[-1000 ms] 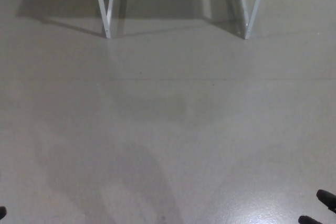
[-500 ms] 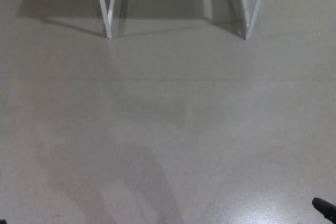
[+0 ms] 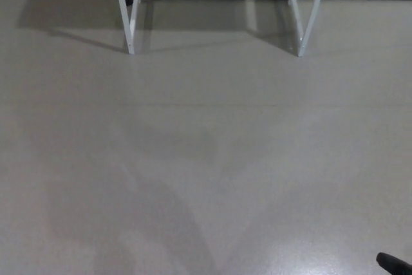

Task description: The robot walk towards a table in front and click the button on the base of the boilling pot using its left middle finger

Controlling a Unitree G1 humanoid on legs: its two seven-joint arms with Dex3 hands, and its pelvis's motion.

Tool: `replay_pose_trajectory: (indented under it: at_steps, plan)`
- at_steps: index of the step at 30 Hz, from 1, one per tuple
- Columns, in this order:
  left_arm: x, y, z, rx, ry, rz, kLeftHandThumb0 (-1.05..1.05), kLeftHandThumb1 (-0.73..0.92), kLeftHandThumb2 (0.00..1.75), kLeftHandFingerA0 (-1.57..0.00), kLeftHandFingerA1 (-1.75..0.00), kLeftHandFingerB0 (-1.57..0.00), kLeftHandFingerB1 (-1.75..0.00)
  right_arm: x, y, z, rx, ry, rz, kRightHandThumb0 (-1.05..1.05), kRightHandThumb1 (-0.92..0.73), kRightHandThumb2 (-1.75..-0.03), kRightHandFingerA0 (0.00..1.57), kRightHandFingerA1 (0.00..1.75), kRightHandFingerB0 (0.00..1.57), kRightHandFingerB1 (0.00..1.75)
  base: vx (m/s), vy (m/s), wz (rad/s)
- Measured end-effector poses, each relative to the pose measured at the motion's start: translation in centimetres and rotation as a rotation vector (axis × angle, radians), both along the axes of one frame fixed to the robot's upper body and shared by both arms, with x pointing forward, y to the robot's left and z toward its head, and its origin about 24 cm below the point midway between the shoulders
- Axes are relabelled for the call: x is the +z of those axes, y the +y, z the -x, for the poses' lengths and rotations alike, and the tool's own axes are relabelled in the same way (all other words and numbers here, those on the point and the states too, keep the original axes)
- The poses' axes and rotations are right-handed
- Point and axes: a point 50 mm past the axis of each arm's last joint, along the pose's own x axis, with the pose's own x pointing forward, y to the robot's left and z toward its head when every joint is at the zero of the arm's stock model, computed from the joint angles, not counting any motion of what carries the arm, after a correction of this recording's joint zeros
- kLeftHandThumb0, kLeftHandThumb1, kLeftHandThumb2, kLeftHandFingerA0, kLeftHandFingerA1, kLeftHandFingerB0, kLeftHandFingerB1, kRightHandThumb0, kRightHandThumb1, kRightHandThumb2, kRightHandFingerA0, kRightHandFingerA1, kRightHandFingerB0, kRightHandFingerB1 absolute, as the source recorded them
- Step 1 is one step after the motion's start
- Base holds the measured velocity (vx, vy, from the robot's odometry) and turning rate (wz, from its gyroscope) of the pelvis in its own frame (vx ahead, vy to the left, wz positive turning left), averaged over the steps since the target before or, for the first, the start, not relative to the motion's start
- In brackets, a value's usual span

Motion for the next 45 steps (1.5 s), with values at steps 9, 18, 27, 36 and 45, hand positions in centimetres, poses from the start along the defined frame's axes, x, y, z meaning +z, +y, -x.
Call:
replay_pose_trajectory:
  at_steps: [9, 18, 27, 36, 45]
  plan:
    - [0.6, 1.0, 0.3, -0.016, 0.002, -0.047, -0.17, 0.50, 0.56, -0.41, -0.43, -0.33, -0.32, -0.5, 0.5, 0.5, 0.003, 0.015, -0.020, 0.00, -0.32, -0.79, 0.54, 0.66, 0.24, 0.52, 0.15, 0.158, 0.06]
    - [0.1, 1.0, 0.8, -0.010, 0.020, -0.044, -0.15, 0.48, 0.54, -0.46, -0.42, -0.35, -0.32, -0.8, 0.6, 1.0, 0.011, 0.033, -0.018, -0.01, -0.49, -0.53, 0.59, 0.52, 0.38, 0.41, 0.18, -0.221, 0.13]
    - [0.1, 0.8, 1.1, -0.023, 0.023, -0.053, -0.15, 0.50, 0.55, -0.47, -0.43, -0.37, -0.33, -1.0, 0.4, 1.4, 0.019, 0.041, 0.004, -0.06, -0.46, -0.53, 0.57, 0.53, 0.40, 0.43, 0.17, -0.072, -0.03]
    - [0.5, 1.1, 0.6, -0.027, 0.009, -0.081, -0.15, 0.47, 0.54, -0.49, -0.43, -0.34, -0.32, -1.1, 0.7, 1.2, 0.036, 0.034, 0.007, -0.05, -0.47, -0.53, 0.53, 0.51, 0.37, 0.42, 0.23, 0.149, -0.01]
    - [0.5, 1.1, 0.8, -0.022, 0.014, -0.083, -0.16, 0.46, 0.53, -0.51, -0.43, -0.36, -0.33, -1.2, 0.8, 1.4, 0.042, 0.039, 0.008, -0.07, -0.46, -0.53, 0.56, 0.51, 0.38, 0.41, 0.15, -0.106, 0.09]
